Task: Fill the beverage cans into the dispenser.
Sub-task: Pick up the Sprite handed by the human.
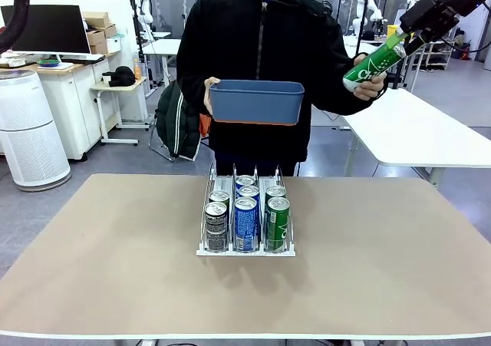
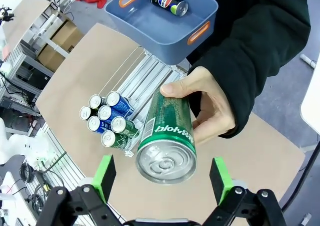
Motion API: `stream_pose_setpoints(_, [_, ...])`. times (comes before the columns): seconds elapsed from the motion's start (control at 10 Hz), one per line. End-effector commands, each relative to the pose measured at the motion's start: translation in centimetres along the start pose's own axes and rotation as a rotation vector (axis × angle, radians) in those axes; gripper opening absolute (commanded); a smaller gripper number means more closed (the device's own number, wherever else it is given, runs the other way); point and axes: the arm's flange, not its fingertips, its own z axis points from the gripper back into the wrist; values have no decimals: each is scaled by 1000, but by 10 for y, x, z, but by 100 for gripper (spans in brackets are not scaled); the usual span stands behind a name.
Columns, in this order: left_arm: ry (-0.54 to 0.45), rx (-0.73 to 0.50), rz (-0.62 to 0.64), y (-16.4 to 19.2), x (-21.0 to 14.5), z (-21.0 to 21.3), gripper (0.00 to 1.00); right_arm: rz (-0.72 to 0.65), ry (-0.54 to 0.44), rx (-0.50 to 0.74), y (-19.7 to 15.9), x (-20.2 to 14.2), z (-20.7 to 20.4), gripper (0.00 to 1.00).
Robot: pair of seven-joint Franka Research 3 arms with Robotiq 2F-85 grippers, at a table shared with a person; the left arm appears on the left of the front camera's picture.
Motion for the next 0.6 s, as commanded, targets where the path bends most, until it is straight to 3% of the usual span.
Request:
stream_pose_setpoints(0.0, [-4,4,2,1,0,0,100,-4,-15,7,1,2,-13,100])
stream_pose_setpoints(0.5, [-4,4,2,1,0,0,100,-1,2,54,-6,10,-26,100])
